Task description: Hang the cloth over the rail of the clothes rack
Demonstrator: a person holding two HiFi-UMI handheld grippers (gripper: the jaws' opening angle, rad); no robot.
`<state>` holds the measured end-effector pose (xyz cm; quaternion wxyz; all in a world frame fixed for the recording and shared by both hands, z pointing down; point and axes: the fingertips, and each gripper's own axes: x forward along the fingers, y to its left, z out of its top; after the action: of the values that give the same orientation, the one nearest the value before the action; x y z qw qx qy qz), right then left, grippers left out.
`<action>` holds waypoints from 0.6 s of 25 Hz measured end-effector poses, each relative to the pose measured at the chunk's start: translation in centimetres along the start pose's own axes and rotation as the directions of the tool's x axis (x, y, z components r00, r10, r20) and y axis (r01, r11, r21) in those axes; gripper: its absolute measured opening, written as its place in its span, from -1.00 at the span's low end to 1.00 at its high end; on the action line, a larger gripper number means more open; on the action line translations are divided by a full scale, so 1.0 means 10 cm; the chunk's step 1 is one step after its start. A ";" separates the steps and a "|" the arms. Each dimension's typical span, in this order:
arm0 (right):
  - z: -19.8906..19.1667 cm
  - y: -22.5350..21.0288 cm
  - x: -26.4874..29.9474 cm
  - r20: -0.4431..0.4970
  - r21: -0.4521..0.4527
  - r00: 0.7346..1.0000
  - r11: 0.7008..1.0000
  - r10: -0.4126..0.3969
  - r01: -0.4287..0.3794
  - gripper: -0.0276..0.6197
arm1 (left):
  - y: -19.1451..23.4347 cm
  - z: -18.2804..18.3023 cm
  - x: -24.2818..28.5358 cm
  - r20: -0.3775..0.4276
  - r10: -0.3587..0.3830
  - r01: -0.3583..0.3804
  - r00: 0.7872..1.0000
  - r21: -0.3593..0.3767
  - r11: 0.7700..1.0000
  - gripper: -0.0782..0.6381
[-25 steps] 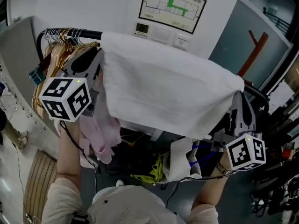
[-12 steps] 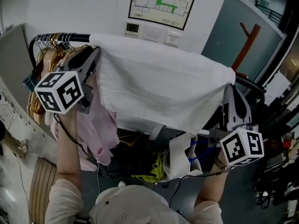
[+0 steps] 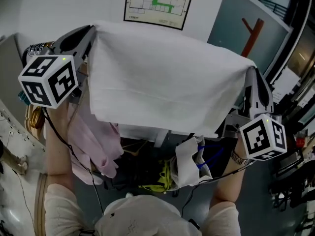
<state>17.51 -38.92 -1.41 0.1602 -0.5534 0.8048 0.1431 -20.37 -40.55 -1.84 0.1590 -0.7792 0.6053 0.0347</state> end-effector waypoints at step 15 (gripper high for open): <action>-0.58 0.18 -0.09 -0.178 0.001 0.981 0.997 0.079 -0.080 -0.85 | 0.09 -0.48 -0.37 -0.060 0.063 -0.065 0.996 -0.037 0.997 -0.72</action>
<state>15.55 -39.94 4.35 0.0799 -0.5317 0.8370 0.1019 -22.85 -38.72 3.41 0.1250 -0.7630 0.6335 0.0286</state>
